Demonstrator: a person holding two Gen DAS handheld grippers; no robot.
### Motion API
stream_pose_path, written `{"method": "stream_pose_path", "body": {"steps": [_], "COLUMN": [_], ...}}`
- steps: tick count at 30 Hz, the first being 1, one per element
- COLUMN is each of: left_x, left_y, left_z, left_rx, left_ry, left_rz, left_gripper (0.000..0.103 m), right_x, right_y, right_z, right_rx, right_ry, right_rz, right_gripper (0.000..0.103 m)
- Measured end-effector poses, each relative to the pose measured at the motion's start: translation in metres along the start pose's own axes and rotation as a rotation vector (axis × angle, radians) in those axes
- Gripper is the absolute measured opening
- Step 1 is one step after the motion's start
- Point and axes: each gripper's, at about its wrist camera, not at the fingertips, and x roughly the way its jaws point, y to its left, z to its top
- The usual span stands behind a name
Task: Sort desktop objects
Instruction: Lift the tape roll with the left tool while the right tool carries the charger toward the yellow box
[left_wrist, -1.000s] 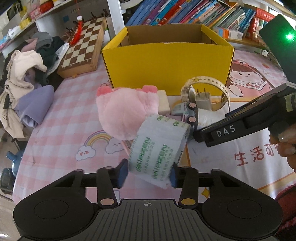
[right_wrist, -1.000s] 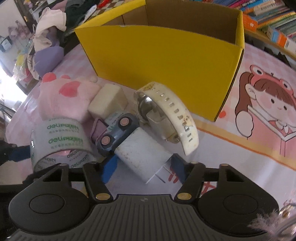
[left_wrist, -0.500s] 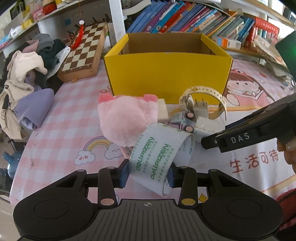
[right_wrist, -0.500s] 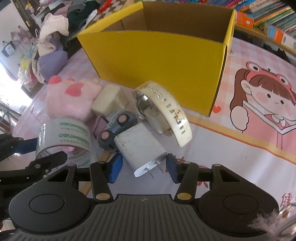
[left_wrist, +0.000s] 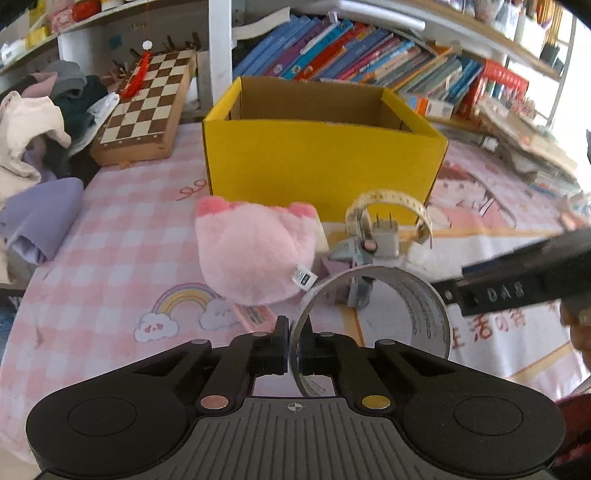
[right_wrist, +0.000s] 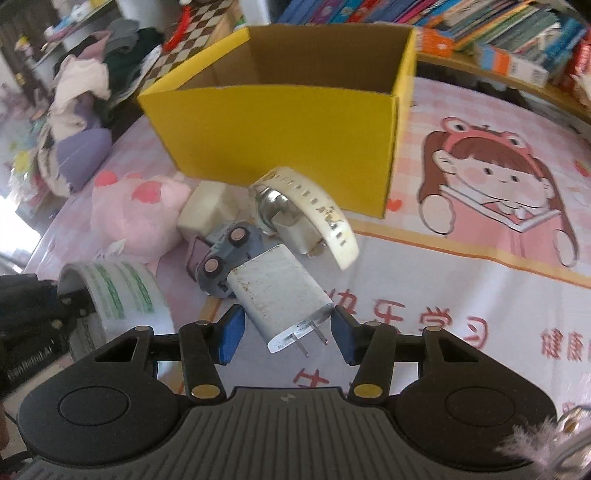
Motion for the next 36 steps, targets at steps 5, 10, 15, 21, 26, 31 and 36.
{"method": "stream_pose_path", "body": {"steps": [5, 10, 15, 21, 26, 31, 36], "left_x": [-0.009, -0.011, -0.017, -0.026, -0.034, -0.045, -0.052], "left_y": [0.009, 0.016, 0.025, 0.032, 0.038, 0.043, 0.046], "left_z": [0.003, 0.002, 0.000, -0.004, -0.006, -0.005, 0.001], "left_rx": [0.014, 0.034, 0.055, 0.081, 0.088, 0.079, 0.076], "left_ry": [-0.041, -0.047, -0.053, -0.066, -0.091, -0.124, -0.151], "left_rz": [-0.065, -0.104, -0.145, -0.186, -0.209, -0.217, -0.208], "left_gripper": [0.003, 0.003, 0.003, 0.003, 0.003, 0.003, 0.003], "right_x": [-0.011, -0.017, -0.023, -0.031, -0.039, -0.052, -0.061], "right_y": [0.013, 0.026, 0.037, 0.050, 0.059, 0.069, 0.074], "right_z": [-0.007, -0.014, -0.021, -0.027, -0.030, -0.028, -0.021], "right_rx": [0.019, 0.044, 0.076, 0.099, 0.101, 0.078, 0.044], "right_ry": [-0.031, -0.045, -0.056, -0.074, -0.086, -0.122, -0.150], "right_rz": [-0.043, -0.072, -0.097, -0.118, -0.130, -0.123, -0.112], "right_gripper": [0.049, 0.049, 0.049, 0.049, 0.049, 0.049, 0.049]}}
